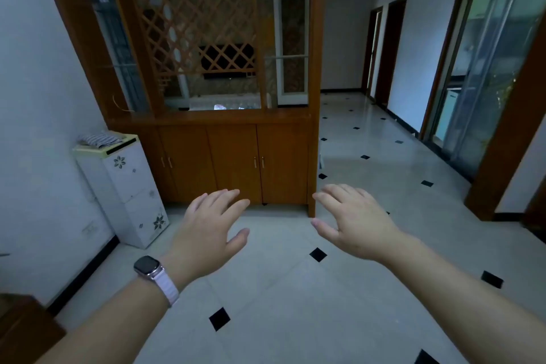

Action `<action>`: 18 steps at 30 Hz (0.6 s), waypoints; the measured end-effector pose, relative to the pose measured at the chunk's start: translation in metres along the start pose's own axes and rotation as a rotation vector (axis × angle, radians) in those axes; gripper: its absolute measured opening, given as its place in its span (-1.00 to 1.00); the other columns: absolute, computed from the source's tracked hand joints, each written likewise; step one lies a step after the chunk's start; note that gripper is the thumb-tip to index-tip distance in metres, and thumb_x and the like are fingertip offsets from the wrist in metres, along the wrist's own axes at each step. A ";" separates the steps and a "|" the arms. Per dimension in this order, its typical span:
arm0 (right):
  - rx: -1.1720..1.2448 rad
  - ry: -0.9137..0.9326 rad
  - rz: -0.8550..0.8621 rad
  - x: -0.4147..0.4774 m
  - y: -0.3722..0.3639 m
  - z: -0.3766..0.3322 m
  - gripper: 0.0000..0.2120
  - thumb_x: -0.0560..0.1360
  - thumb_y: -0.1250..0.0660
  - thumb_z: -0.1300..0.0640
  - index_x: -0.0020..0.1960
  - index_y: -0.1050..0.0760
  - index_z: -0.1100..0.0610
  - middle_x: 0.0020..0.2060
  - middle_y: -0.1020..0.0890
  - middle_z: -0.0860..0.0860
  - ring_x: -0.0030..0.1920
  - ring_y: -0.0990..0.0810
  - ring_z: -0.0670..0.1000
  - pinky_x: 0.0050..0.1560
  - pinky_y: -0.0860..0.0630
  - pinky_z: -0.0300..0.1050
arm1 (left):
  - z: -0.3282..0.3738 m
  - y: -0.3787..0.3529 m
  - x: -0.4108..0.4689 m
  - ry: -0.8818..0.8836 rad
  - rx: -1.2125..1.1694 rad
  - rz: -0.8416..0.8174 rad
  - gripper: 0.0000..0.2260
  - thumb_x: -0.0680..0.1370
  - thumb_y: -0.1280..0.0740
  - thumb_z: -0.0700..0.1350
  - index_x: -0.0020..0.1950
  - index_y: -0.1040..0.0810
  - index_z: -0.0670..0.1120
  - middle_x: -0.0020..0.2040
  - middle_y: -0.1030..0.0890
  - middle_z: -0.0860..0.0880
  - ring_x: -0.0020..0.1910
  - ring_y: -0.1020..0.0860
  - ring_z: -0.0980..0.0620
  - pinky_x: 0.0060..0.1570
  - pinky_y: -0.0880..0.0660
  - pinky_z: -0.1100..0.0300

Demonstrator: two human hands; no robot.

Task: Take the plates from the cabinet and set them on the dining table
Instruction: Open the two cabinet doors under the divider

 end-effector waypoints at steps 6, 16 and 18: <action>-0.001 0.002 -0.028 0.034 -0.031 0.000 -0.42 0.53 0.00 -0.29 0.40 -0.38 0.00 0.33 -0.47 -0.02 0.36 -0.38 0.03 0.33 -0.31 0.02 | -0.027 -0.030 0.019 0.018 -0.014 -0.020 -0.53 0.53 -0.12 0.21 0.34 -0.49 0.03 0.34 -0.52 -0.02 0.35 -0.44 -0.06 0.34 -0.31 -0.10; -0.001 -0.032 -0.101 0.145 -0.091 0.000 -0.40 0.53 0.02 -0.29 0.42 -0.35 0.00 0.38 -0.43 -0.01 0.39 -0.35 0.04 0.35 -0.28 0.03 | -0.114 -0.104 0.093 -0.017 -0.048 -0.064 -0.55 0.55 -0.14 0.23 0.36 -0.46 0.07 0.38 -0.48 0.02 0.38 -0.40 -0.02 0.37 -0.26 -0.02; -0.010 -0.046 -0.130 0.174 -0.102 -0.001 -0.42 0.54 -0.01 -0.28 0.43 -0.34 -0.01 0.38 -0.42 -0.02 0.39 -0.34 0.03 0.35 -0.27 0.01 | -0.137 -0.116 0.112 -0.025 -0.063 -0.071 -0.55 0.55 -0.15 0.22 0.36 -0.47 0.07 0.37 -0.48 0.01 0.38 -0.40 -0.03 0.36 -0.27 -0.03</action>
Point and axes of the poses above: each hand's wrist, its own x-axis towards the middle knuckle, its own y-axis out of the back of the hand, z = x × y, the point moved 8 cm from there along x, towards the middle knuckle
